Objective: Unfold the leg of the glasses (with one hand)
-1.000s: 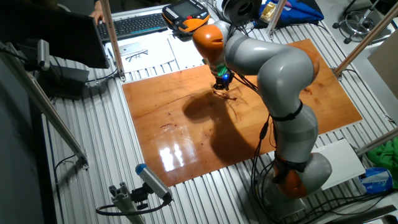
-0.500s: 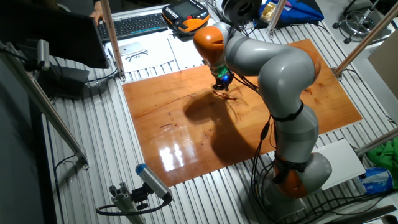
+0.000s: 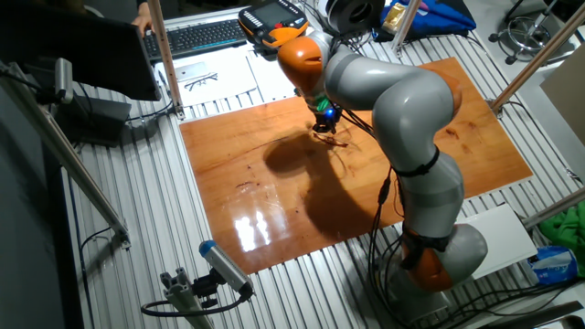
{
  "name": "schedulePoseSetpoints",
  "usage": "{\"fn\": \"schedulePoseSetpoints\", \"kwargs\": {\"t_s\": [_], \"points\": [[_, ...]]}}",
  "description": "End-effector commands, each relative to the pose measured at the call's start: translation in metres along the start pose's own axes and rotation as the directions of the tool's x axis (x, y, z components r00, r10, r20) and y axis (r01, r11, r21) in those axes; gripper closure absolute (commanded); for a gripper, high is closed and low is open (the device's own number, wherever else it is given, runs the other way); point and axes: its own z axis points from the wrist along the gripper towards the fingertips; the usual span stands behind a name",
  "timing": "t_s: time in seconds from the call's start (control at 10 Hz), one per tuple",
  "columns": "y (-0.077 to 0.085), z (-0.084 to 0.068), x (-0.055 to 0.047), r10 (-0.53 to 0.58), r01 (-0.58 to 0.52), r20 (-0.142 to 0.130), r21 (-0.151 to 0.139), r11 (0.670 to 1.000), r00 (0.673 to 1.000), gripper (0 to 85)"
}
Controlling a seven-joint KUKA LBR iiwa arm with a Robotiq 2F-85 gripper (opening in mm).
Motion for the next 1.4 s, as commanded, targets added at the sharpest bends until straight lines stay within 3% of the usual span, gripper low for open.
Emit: {"fn": "schedulePoseSetpoints", "kwargs": {"t_s": [0.0,0.1,0.4,0.7,1.3], "points": [[0.0,0.0,0.0,0.008,-0.008,0.004,0.002,1.0,1.0,85.0],[0.0,0.0,-0.001,0.016,-0.016,0.011,-0.004,1.0,1.0,85.0],[-0.006,0.012,-0.016,-0.006,0.005,0.034,0.018,1.0,0.999,85.0],[-0.001,0.018,-0.024,-0.038,0.037,0.007,0.067,0.997,0.999,85.0],[0.005,0.028,-0.03,-0.035,0.036,-0.012,0.074,0.997,0.999,85.0]]}}
